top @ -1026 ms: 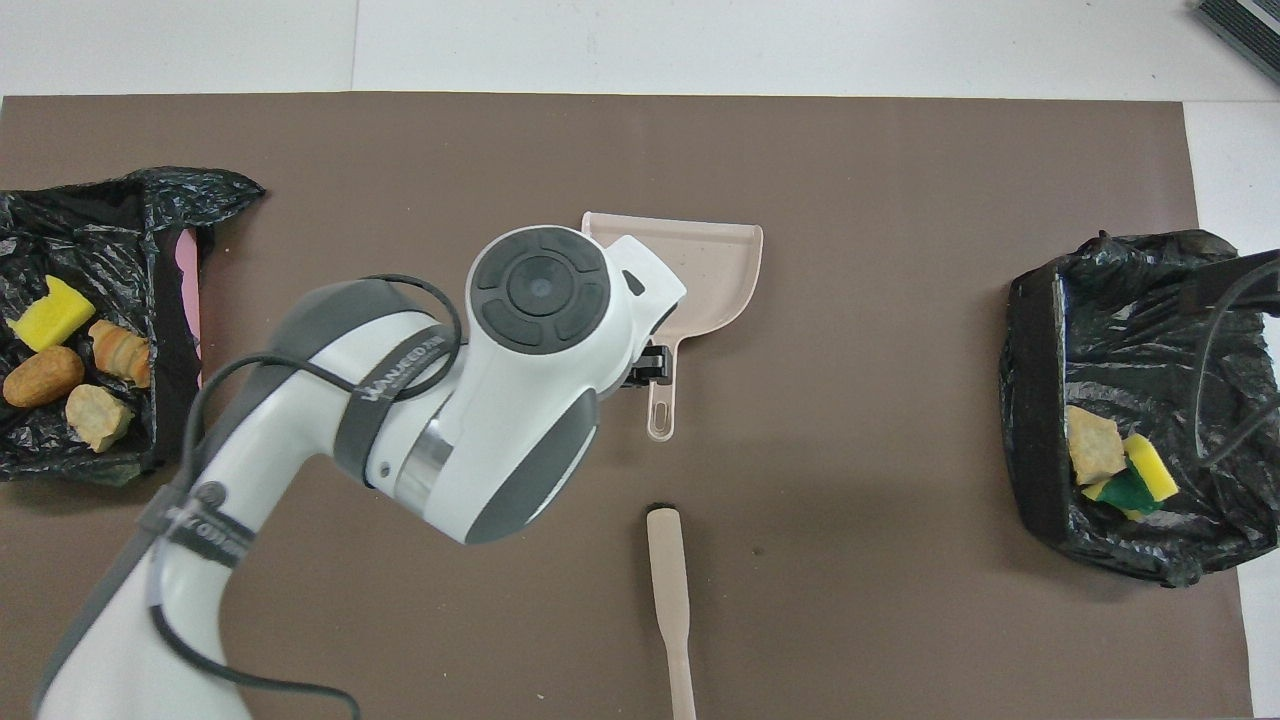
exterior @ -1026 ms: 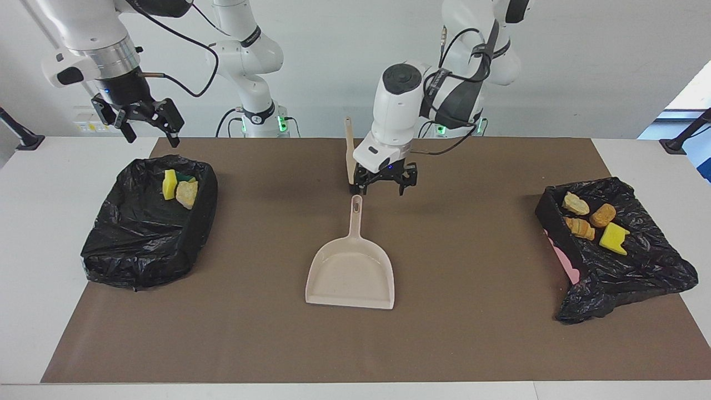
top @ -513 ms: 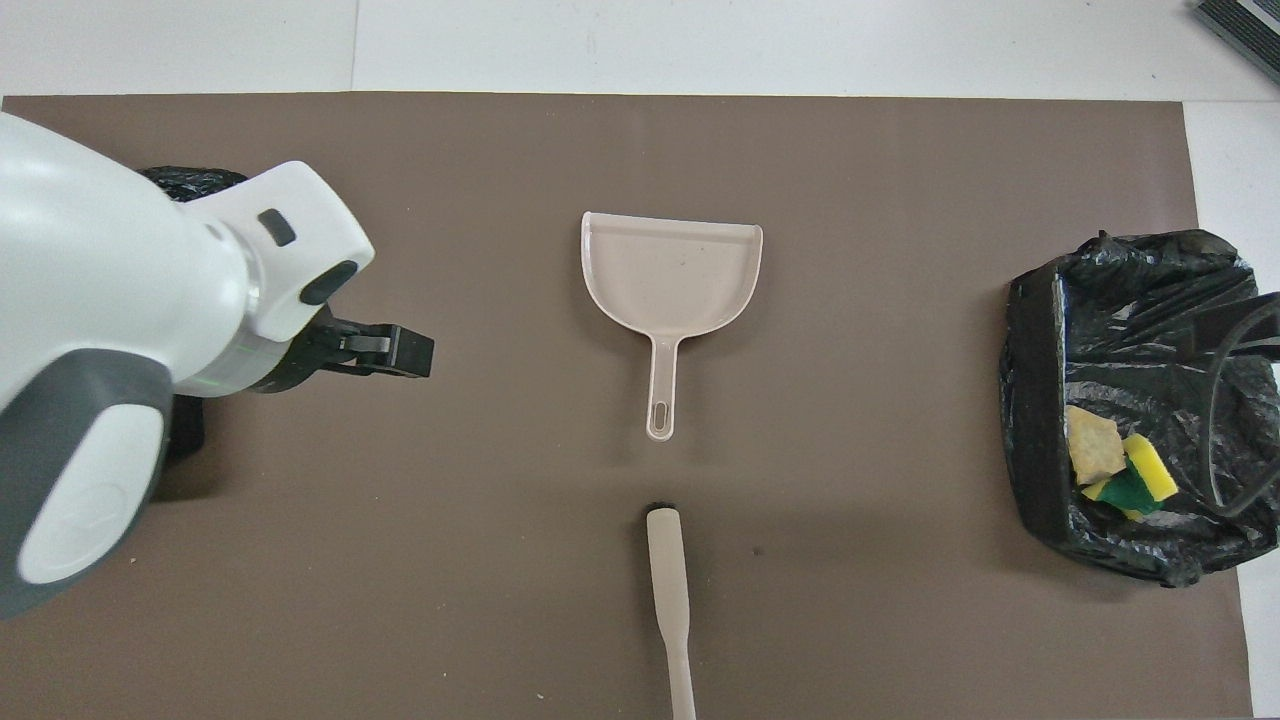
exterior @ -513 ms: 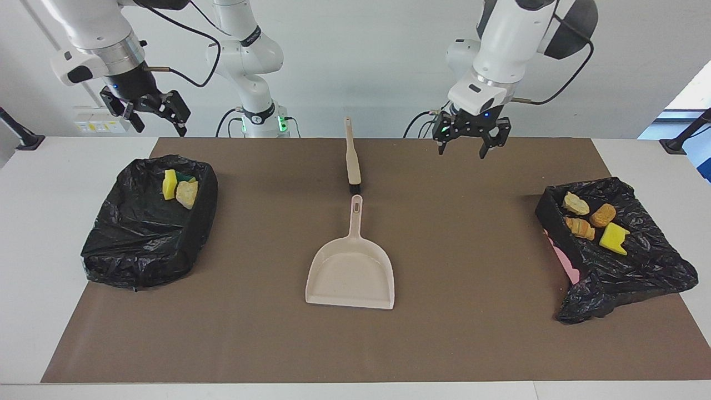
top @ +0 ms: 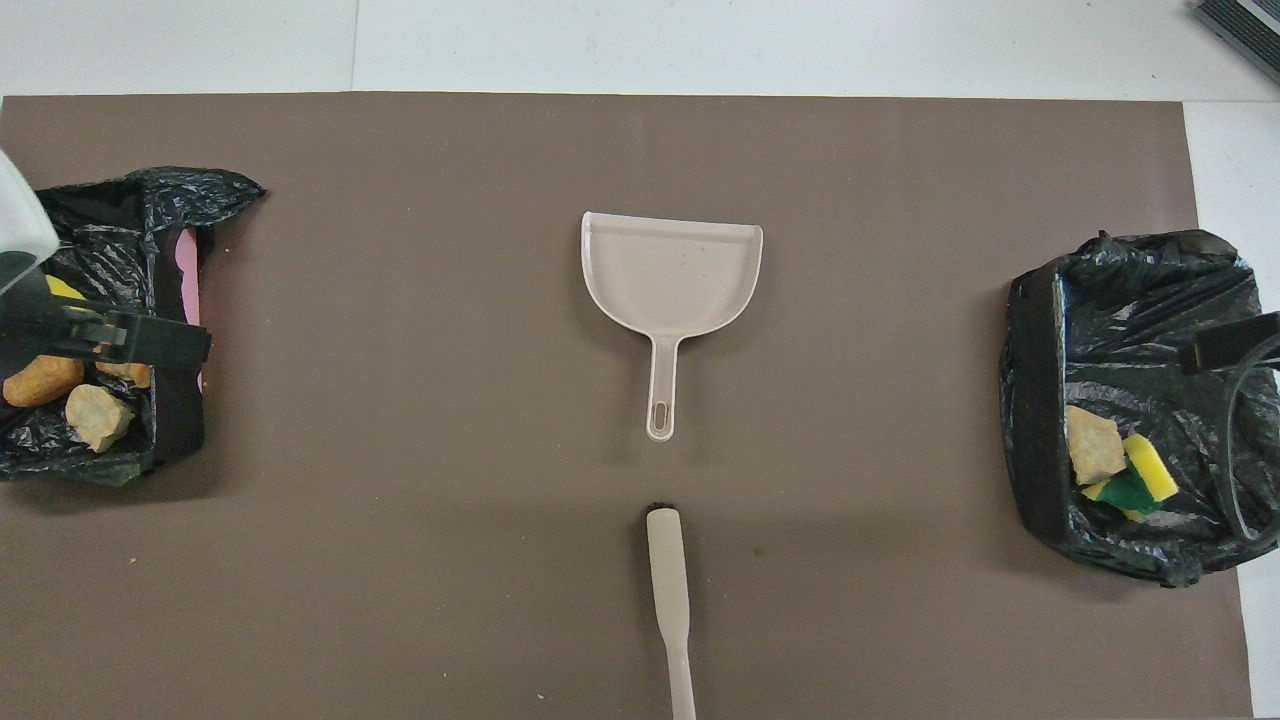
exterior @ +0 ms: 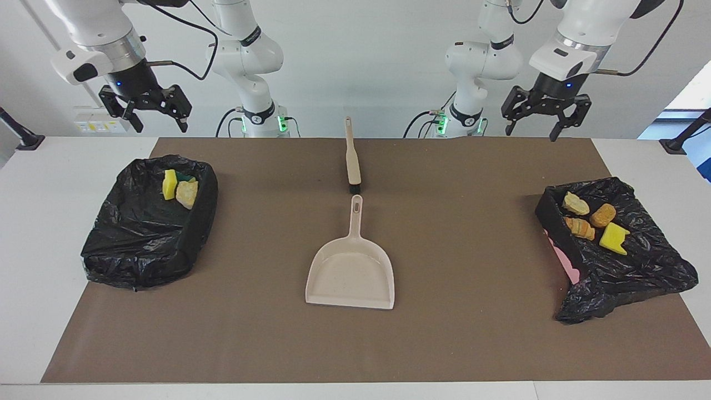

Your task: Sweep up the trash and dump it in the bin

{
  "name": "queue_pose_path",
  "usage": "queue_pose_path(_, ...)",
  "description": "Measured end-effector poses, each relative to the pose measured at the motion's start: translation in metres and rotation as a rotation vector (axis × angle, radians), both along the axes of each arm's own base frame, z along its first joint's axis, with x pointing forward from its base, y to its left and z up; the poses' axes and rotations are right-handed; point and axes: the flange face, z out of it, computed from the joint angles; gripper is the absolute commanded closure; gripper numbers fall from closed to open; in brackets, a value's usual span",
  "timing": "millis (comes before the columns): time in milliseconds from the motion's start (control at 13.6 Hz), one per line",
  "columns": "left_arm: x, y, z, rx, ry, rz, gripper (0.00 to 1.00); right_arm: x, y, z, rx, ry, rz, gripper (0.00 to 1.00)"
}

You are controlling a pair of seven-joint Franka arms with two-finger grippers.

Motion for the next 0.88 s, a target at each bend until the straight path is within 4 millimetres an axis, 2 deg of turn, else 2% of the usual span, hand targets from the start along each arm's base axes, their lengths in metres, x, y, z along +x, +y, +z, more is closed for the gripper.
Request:
queue_pose_path(147, 0.004, 0.017, 0.005, 0.005, -0.006, 0.017, 0.00, 0.003, -0.002, 0.001, -0.015, -0.022, 0.005, 0.00)
queue_pose_path(366, 0.005, 0.021, 0.004, 0.009, 0.014, 0.024, 0.00, 0.005, -0.003, -0.001, -0.029, -0.032, 0.007, 0.00)
queue_pose_path(586, 0.009, 0.033, 0.003, 0.014, 0.021, 0.025, 0.00, 0.004, -0.003, -0.003, -0.028, -0.027, 0.007, 0.00)
queue_pose_path(879, 0.005, 0.034, 0.006, 0.017, 0.038, 0.015, 0.00, -0.007, -0.002, -0.010, -0.006, -0.007, 0.008, 0.00)
